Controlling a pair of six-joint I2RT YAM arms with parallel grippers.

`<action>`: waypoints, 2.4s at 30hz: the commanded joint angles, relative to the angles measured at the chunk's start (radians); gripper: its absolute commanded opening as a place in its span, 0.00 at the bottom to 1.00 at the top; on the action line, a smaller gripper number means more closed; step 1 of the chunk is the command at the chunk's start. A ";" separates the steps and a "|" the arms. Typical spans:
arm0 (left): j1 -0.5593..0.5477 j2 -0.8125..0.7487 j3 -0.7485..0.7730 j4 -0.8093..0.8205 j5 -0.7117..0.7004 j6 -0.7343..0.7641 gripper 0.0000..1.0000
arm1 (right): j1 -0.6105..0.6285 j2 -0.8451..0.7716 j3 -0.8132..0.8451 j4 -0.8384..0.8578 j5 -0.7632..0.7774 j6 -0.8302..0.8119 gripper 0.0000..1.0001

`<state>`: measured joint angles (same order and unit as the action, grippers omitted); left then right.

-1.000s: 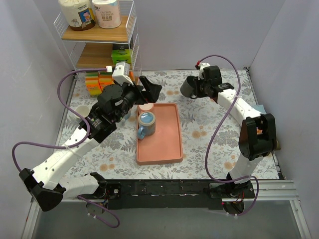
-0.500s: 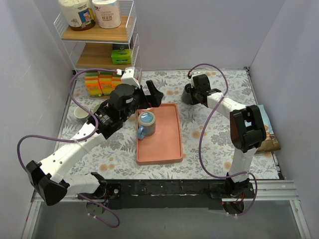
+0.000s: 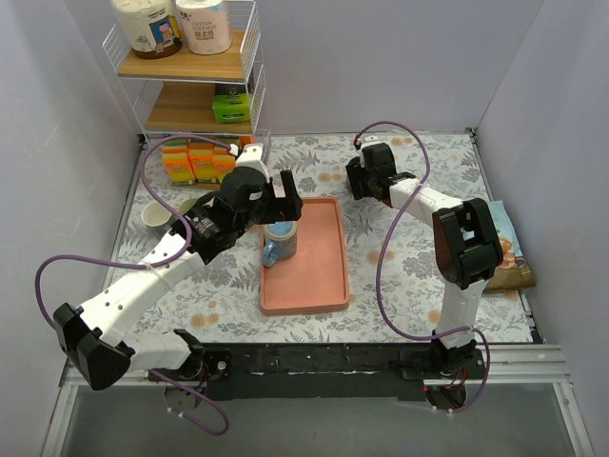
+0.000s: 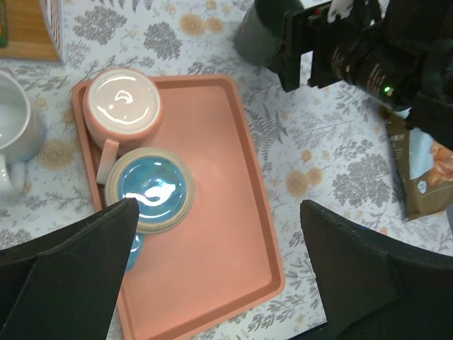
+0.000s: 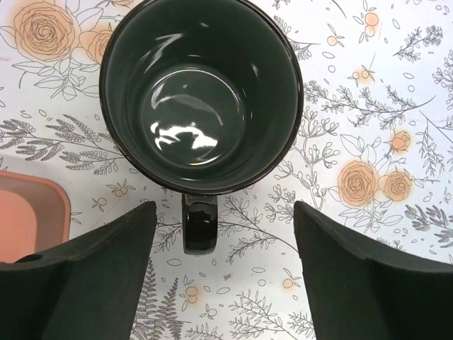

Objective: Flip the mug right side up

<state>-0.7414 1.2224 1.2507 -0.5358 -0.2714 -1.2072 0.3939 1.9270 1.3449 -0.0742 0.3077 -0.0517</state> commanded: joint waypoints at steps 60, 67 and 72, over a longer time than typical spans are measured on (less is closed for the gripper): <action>0.076 0.183 -0.234 0.005 0.159 0.173 0.00 | -0.032 -0.332 0.022 -0.199 -0.220 0.254 0.82; 0.077 0.114 -0.146 0.011 0.232 0.158 0.00 | -0.049 -0.362 0.016 -0.214 -0.358 0.288 0.83; 0.077 0.104 -0.030 0.023 0.236 0.126 0.00 | -0.082 -0.424 -0.039 -0.147 -0.498 0.381 0.89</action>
<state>-0.6685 1.4151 1.0859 -0.6022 -0.0566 -1.0531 0.3424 1.5860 1.3457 -0.2871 -0.0460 0.2474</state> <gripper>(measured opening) 0.233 0.870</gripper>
